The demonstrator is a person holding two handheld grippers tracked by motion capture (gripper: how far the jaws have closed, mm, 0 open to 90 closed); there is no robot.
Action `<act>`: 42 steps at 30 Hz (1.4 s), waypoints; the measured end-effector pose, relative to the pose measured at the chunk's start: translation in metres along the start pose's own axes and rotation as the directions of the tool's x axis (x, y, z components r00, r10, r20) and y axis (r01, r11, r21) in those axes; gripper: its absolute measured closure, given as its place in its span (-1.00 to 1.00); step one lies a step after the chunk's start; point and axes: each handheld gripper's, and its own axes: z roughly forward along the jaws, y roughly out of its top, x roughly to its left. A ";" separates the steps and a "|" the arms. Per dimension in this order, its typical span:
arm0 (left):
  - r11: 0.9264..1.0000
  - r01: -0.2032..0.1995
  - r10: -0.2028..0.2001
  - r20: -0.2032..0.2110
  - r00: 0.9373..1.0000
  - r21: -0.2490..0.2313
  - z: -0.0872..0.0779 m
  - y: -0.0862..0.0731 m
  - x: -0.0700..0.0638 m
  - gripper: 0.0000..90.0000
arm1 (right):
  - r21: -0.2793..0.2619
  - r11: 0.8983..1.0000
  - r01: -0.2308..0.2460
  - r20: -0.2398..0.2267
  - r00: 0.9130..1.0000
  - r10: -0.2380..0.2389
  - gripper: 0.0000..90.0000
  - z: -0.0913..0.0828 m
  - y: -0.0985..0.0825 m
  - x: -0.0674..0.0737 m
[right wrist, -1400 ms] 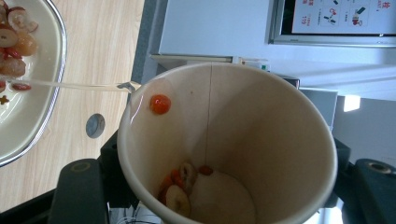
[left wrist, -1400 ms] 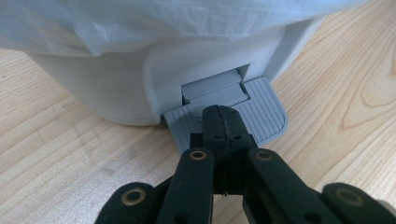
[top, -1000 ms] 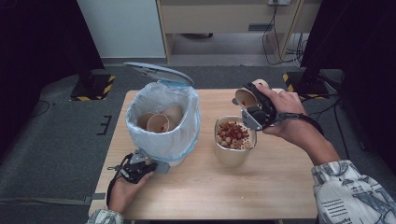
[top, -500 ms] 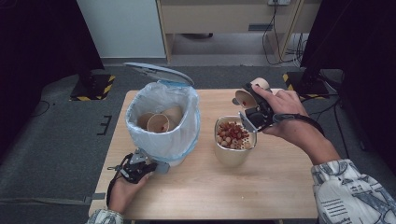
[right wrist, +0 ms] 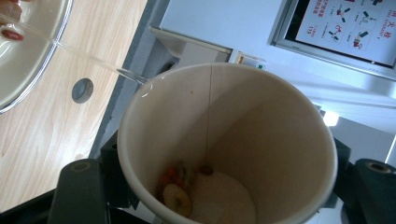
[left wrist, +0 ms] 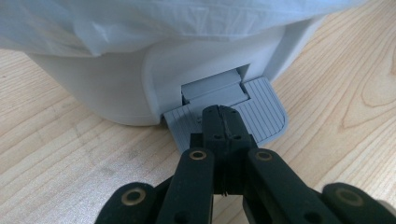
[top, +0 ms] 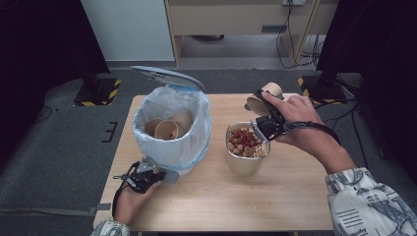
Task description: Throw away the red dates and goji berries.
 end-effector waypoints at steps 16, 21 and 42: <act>1.000 0.000 0.000 0.000 1.000 0.000 0.000 0.000 0.000 1.00 | 0.005 0.999 0.036 0.023 0.999 -0.036 -0.35 0.001 0.003 0.000; 1.000 0.000 0.000 0.000 1.000 -0.001 0.000 0.000 0.000 1.00 | -0.030 0.996 0.089 -0.007 0.996 -0.089 -0.35 0.003 0.017 0.009; 1.000 -0.002 0.002 -0.002 1.000 0.000 0.000 0.000 0.000 1.00 | 0.025 0.996 0.086 -0.007 0.996 -0.086 -0.35 0.010 0.009 0.016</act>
